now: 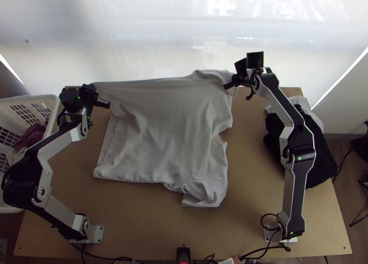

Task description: Fold the t-shirt

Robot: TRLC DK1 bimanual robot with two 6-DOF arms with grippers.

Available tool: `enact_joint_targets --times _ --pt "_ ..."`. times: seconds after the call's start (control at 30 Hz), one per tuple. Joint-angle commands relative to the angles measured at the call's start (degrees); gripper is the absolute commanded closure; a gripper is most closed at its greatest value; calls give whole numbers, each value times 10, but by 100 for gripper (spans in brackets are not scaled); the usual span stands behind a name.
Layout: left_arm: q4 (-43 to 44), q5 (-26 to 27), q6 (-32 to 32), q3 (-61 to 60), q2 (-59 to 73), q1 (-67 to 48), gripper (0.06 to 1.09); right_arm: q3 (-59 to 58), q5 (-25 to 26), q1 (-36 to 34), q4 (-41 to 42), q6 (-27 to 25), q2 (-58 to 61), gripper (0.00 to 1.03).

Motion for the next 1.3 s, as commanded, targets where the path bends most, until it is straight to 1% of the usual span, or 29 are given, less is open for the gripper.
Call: enact_joint_targets --times 0.0,0.07,0.13,0.27,0.47,0.63,0.77,1.07,1.13,1.27 --pt "-25 -6 -24 35 60 -7 104 26 49 21 16 12 28 100" --pt "-29 -8 -22 41 81 -10 104 27 66 23 37 12 37 100" --pt "-29 -10 -17 50 101 -10 104 33 70 23 50 11 51 100" --pt "-48 -11 12 72 137 -17 104 41 75 23 50 0 76 100" --pt "-50 -11 15 102 153 -38 104 30 79 5 48 -2 85 100" --pt "-73 -14 12 155 178 -69 104 47 78 -6 44 -1 90 100" --pt "-77 -17 12 161 179 -88 104 15 78 9 15 -5 66 100" --pt "-75 -19 23 175 187 -54 104 15 78 25 12 11 50 100" --pt "-78 -19 23 161 169 -48 104 -6 78 22 11 23 25 100" --pt "-77 -7 36 104 108 -47 104 -75 77 26 11 20 -38 100"
